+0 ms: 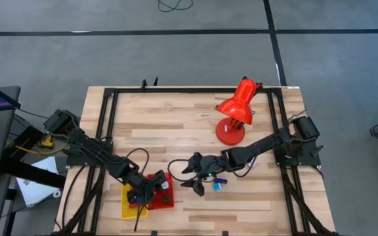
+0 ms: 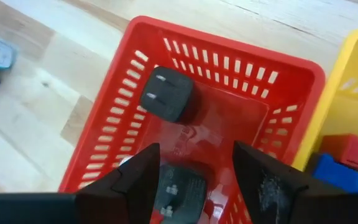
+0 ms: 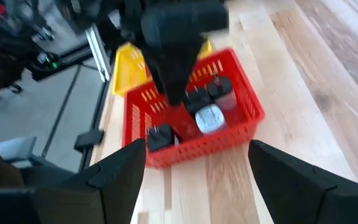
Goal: Pick & Place Office items
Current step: Put the purple charger adapter into the red bin
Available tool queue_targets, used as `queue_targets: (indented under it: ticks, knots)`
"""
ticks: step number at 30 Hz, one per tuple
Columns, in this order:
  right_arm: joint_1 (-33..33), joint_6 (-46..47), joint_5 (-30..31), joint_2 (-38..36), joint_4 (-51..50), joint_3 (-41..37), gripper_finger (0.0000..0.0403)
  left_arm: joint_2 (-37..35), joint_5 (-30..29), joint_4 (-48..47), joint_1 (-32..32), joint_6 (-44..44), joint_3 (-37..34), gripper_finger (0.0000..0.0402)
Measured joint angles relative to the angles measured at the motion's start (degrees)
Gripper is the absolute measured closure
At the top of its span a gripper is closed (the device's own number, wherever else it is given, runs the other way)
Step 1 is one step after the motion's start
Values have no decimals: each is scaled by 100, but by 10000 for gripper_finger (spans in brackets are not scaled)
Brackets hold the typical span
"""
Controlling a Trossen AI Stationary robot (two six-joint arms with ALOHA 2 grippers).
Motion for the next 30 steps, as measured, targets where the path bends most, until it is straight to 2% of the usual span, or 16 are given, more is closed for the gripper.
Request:
queue_targets:
  ticks: [3, 8, 13, 16, 23, 28, 30]
  knots:
    - [126, 2, 168, -262, -491, 0, 127, -316, -3, -152, 43, -131, -2, 201]
    - [677, 71, 1305, -734, -1500, 7, 126, -992, 91, -106, 259, -726, -3, 197]
    - [1372, 871, 2358, -959, -2648, -64, 126, -1410, 90, 94, 494, -1451, -13, 199]
    - [1743, 1471, 2849, -1216, -3012, -397, 127, -1626, 212, 780, 600, -1591, -260, 198]
    - [2231, 2390, 3358, -2659, -3205, -1694, 126, -2191, 282, 1651, 865, -1671, -818, 196]
    - [2421, 3593, 3539, -3573, -4239, -2423, 126, -2451, 279, 2298, 1041, -2217, -1038, 196]
    - [2487, 4257, 3604, -3801, -4723, -2595, 126, -2498, 267, 2269, 1088, -2358, -1056, 196]
